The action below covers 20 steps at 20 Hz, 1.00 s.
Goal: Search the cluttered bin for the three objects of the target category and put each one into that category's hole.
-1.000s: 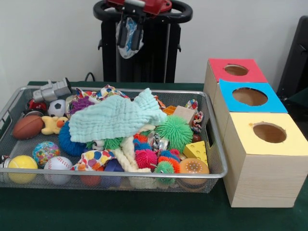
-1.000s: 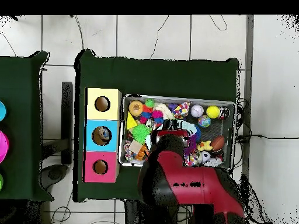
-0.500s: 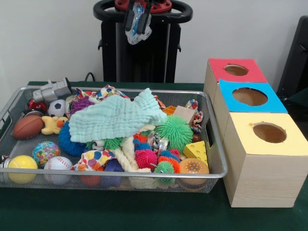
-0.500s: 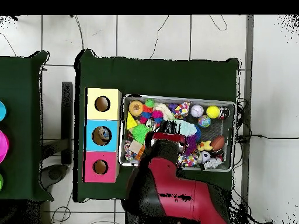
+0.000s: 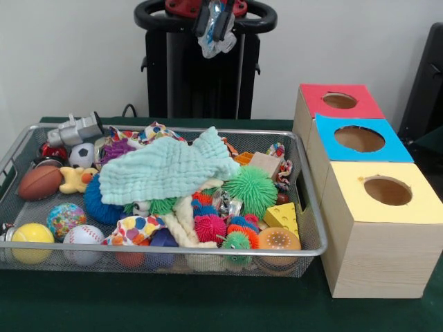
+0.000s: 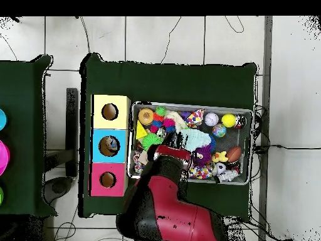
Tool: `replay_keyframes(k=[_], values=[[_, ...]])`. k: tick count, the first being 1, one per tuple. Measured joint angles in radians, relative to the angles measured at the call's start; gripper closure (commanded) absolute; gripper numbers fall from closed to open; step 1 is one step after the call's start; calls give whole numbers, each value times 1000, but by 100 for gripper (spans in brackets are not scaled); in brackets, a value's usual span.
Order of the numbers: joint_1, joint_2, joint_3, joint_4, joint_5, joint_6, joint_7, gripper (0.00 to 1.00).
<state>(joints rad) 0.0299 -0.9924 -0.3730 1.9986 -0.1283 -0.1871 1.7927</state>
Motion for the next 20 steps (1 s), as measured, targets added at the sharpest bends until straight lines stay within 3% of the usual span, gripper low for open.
replay_keyframes(k=[11, 20], values=[[111, 71, -43, 100, 201, -146, 11, 100], [115, 100, -43, 160, 256, -253, 72, 100]])
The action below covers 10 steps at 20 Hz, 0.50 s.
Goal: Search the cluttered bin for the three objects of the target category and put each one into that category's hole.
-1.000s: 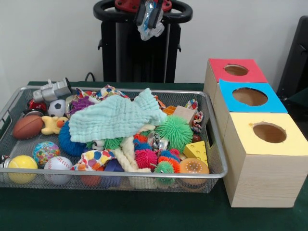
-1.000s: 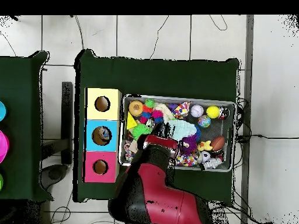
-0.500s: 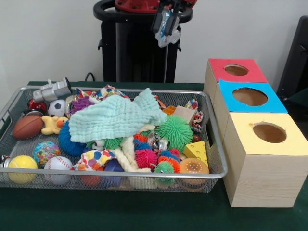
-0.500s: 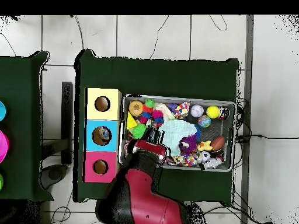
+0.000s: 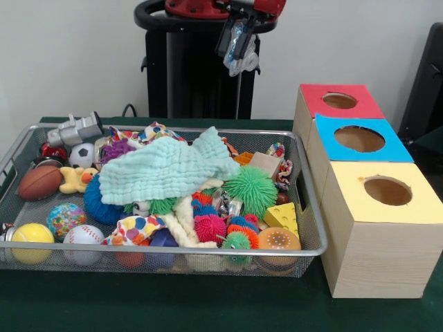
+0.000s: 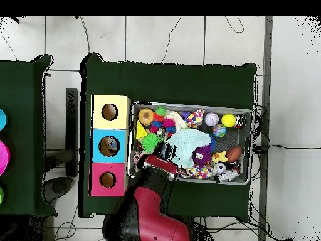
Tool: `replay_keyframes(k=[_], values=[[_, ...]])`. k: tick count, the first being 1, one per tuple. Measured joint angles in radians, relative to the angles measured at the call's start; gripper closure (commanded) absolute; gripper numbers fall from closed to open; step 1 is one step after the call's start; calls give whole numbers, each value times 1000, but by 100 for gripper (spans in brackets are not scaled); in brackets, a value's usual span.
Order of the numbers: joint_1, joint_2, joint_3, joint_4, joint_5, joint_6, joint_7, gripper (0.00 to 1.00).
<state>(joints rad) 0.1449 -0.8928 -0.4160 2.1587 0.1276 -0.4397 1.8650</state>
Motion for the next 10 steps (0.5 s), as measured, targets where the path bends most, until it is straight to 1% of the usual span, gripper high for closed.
replay_keyframes(k=[3, 5, 7, 9, 10], values=[[4, 5, 0, 12, 26, -22, 29, 100], [24, 12, 0, 21, 84, -31, 56, 100], [38, 18, -1, 22, 113, -31, 63, 100], [67, 29, -1, 22, 171, -31, 69, 100], [100, 39, -1, 22, 226, -30, 70, 100]])
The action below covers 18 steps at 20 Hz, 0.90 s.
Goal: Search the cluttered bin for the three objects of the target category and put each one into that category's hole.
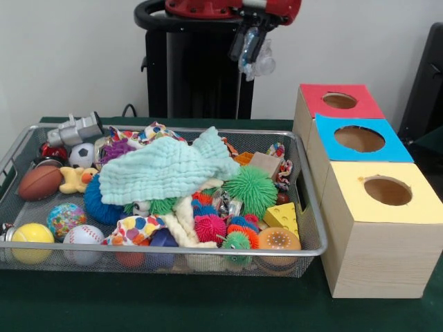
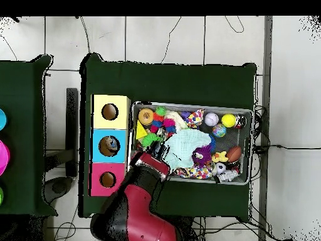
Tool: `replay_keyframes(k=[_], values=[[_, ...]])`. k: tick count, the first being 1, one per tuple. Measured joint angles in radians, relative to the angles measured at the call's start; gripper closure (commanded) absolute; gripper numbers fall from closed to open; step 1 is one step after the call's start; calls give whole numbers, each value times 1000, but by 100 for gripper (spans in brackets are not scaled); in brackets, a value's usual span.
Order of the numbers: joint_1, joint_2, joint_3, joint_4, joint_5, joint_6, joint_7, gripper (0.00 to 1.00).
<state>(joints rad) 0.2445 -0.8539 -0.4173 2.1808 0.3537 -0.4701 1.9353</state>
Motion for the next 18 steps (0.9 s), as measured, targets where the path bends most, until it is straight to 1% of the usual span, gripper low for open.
replay_keyframes(k=[3, 4, 9, 12, 13, 15, 18], values=[[42, 13, -1, 0, 69, 0, 0, 100], [75, 22, -2, 0, 119, 0, 0, 100], [174, 54, -16, 0, 279, 0, 0, 100], [204, 66, -25, -1, 331, 0, 0, 100], [225, 77, -35, -2, 372, 0, 0, 100], [253, 95, -47, -6, 432, 0, 0, 100], [283, 121, -63, -15, 509, 0, 0, 100]])
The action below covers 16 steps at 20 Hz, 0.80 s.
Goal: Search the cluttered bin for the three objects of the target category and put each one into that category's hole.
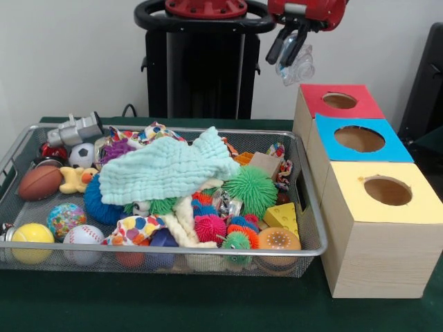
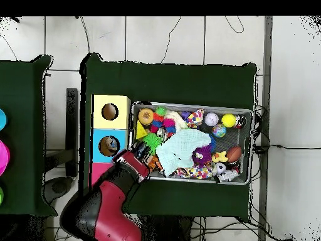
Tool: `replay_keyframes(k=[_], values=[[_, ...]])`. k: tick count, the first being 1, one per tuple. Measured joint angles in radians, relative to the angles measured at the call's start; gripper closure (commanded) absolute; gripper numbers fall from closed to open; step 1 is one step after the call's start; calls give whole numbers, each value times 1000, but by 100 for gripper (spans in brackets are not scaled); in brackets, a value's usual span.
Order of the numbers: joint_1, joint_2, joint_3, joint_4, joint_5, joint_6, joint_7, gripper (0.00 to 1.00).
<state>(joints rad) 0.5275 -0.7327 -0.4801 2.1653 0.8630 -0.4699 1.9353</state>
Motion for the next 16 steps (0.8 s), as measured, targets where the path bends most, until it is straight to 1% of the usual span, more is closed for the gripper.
replay_keyframes(k=[1, 2, 6, 11, 14, 16], values=[[17, 18, -10, -9, 49, 0, 0, 100], [26, 29, -15, -16, 79, 0, 0, 100], [51, 65, -32, -38, 166, 0, 0, 100], [95, 124, -46, -60, 308, 0, 0, 100], [113, 146, -48, -72, 378, 0, 0, 100], [131, 165, -49, -87, 450, -5, 0, 100]])
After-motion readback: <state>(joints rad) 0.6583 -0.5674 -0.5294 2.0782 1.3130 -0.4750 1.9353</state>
